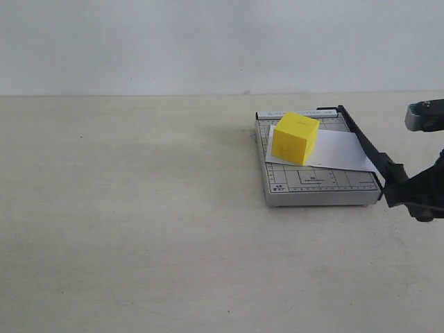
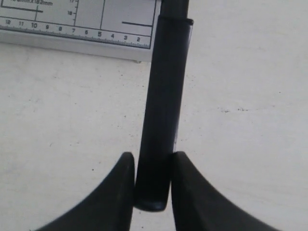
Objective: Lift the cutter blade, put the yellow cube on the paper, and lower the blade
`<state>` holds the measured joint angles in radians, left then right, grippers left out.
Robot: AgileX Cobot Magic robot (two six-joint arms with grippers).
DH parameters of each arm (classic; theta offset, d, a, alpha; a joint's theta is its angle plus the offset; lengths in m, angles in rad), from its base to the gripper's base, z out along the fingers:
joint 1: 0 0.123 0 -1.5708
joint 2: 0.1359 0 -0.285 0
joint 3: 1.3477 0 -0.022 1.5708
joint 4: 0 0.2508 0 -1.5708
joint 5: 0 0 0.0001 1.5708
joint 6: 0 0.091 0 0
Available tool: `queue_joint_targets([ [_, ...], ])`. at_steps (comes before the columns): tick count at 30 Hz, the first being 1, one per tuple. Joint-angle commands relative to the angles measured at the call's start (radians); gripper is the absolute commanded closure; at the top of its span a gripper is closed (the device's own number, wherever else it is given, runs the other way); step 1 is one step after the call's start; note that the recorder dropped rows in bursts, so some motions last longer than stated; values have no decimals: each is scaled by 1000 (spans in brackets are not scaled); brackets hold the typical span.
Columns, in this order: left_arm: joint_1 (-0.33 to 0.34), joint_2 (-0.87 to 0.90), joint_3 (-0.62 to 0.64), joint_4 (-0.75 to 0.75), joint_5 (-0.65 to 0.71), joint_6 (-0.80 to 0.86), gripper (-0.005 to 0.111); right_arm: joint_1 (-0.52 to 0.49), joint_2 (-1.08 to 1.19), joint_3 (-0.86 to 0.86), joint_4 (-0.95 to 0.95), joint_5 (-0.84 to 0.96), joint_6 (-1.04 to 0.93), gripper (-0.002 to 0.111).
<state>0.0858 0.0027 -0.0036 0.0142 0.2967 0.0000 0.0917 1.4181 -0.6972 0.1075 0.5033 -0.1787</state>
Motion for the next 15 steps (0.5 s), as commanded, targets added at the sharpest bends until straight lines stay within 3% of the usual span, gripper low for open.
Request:
queue_joint_targets([
  [1, 2, -3, 4, -3, -8, 9, 102, 8, 59, 9, 13, -55, -33, 105],
  [15, 2, -3, 4, -3, -8, 9, 102, 8, 129, 9, 15, -88, -40, 105],
])
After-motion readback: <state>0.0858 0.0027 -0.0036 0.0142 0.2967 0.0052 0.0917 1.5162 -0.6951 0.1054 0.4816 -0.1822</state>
